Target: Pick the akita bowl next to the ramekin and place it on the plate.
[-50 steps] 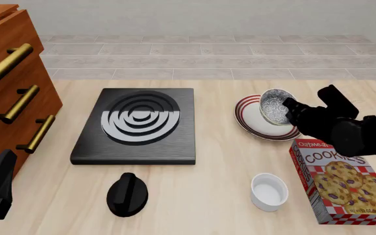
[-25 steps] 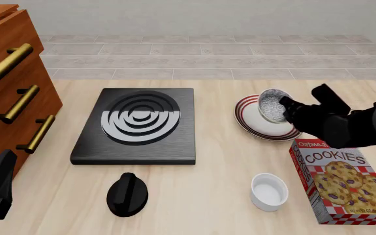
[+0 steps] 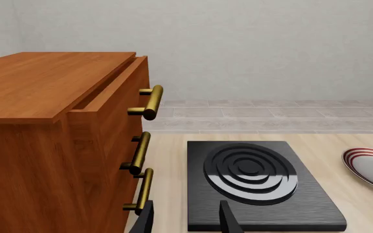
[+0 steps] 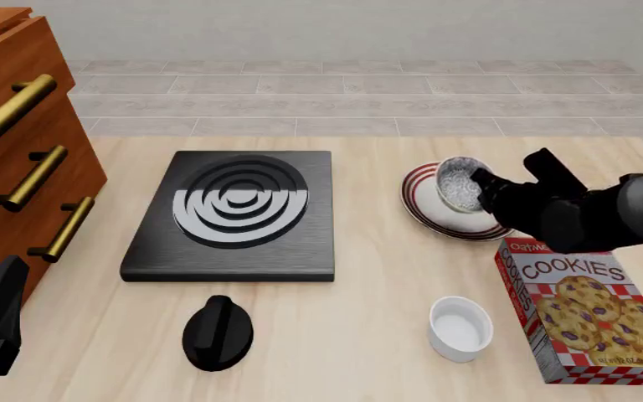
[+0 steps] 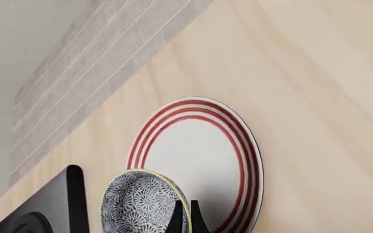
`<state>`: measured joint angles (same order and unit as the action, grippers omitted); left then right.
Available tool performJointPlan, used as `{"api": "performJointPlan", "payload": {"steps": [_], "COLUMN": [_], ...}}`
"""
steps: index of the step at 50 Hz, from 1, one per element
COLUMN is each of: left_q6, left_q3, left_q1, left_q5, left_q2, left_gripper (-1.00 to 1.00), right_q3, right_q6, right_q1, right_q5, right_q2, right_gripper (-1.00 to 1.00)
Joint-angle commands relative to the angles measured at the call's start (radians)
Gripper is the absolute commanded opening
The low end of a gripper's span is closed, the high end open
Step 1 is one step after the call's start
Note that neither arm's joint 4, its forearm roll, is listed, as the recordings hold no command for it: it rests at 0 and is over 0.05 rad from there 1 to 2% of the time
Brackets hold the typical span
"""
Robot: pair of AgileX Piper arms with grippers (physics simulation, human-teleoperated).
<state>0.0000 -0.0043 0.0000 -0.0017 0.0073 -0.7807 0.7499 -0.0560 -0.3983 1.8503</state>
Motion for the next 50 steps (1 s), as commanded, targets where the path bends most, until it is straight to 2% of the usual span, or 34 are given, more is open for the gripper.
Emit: {"api": "performJointPlan", "payload": {"steps": [1, 14, 28, 50], "left_q6": [0.0, 0.0, 0.0, 0.0], "left_q3": [0.0, 0.0, 0.0, 0.0], "left_q1": [0.0, 0.0, 0.0, 0.0], "left_q5": [0.0, 0.0, 0.0, 0.0], "left_q2": [0.0, 0.0, 0.0, 0.0], "left_gripper": [1.0, 1.0, 1.0, 1.0], "right_q3": [-0.047, -0.128, -0.121, -0.124], "right_q6": [-0.005, -0.009, 0.013, 0.013], "right_q1": [0.007, -0.016, -0.018, -0.014], "right_q5": [0.026, 0.07, 0.031, 0.024], "right_q2": [0.015, 0.052, 0.096, 0.111], "right_gripper": [-1.0, -1.0, -1.0, -1.0]}}
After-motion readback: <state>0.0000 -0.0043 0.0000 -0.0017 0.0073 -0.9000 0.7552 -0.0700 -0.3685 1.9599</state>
